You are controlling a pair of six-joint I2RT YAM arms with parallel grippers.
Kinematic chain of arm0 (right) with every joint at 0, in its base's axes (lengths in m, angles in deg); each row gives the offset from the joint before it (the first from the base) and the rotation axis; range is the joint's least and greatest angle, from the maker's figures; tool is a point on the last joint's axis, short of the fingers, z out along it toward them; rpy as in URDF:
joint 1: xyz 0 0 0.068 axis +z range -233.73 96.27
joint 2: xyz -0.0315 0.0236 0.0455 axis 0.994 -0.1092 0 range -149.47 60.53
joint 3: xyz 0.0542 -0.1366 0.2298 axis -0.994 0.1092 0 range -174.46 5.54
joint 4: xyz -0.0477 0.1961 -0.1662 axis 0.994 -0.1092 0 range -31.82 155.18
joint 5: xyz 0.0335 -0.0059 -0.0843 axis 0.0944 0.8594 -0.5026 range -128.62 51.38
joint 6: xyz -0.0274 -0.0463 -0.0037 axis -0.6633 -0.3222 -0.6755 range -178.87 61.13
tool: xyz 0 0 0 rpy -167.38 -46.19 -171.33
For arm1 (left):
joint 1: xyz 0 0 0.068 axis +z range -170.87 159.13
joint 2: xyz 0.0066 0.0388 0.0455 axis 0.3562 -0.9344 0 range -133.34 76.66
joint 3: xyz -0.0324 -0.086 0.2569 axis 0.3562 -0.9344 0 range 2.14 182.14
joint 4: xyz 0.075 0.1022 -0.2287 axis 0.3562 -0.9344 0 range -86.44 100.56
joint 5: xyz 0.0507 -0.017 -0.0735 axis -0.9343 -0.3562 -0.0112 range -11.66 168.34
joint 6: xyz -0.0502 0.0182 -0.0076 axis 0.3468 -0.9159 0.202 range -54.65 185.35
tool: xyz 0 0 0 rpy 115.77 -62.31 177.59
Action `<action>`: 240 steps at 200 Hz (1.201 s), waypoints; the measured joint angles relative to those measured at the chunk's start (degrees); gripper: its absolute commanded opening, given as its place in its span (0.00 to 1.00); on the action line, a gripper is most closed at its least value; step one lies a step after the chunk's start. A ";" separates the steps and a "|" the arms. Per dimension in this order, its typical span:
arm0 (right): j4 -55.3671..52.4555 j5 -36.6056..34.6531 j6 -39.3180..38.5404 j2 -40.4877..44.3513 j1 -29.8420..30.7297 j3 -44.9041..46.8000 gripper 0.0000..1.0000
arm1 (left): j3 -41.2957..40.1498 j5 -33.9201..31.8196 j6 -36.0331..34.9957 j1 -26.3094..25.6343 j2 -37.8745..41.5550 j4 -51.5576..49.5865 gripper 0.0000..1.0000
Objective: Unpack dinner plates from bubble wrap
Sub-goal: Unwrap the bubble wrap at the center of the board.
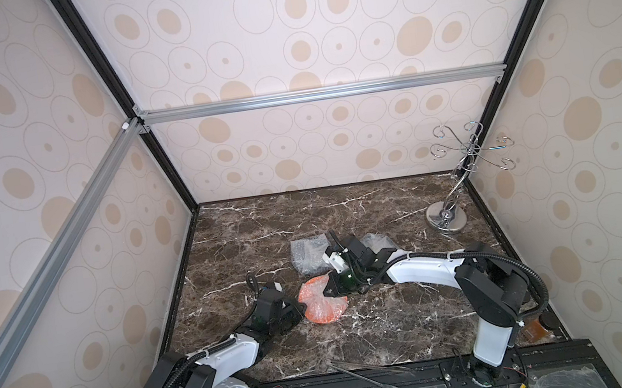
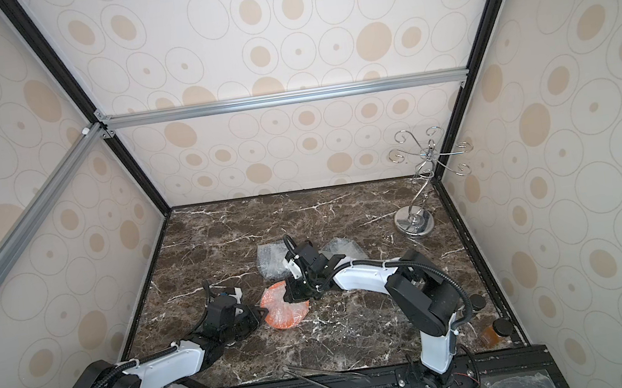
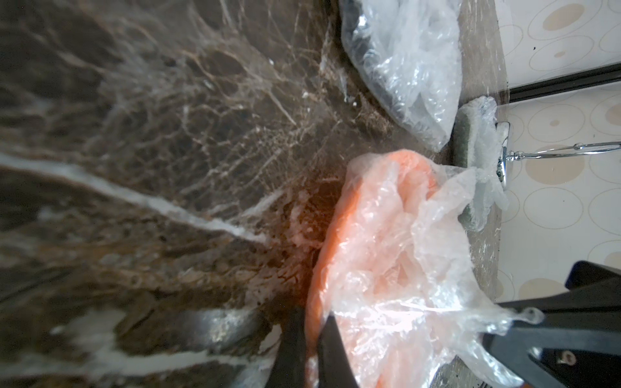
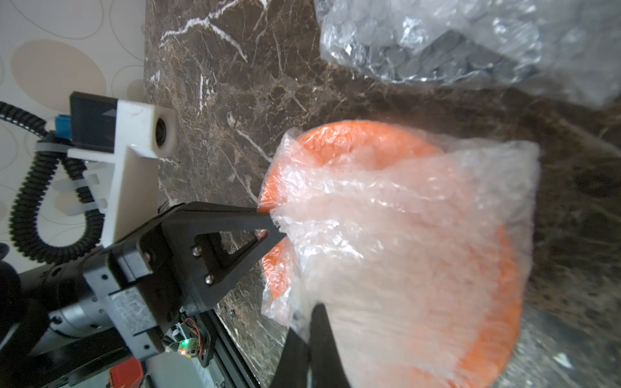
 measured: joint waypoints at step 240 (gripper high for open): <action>14.45 -0.11 6.78 5.99 -2.29 10.21 0.00 | 3.02 -3.37 0.87 -0.33 -2.27 -3.72 0.00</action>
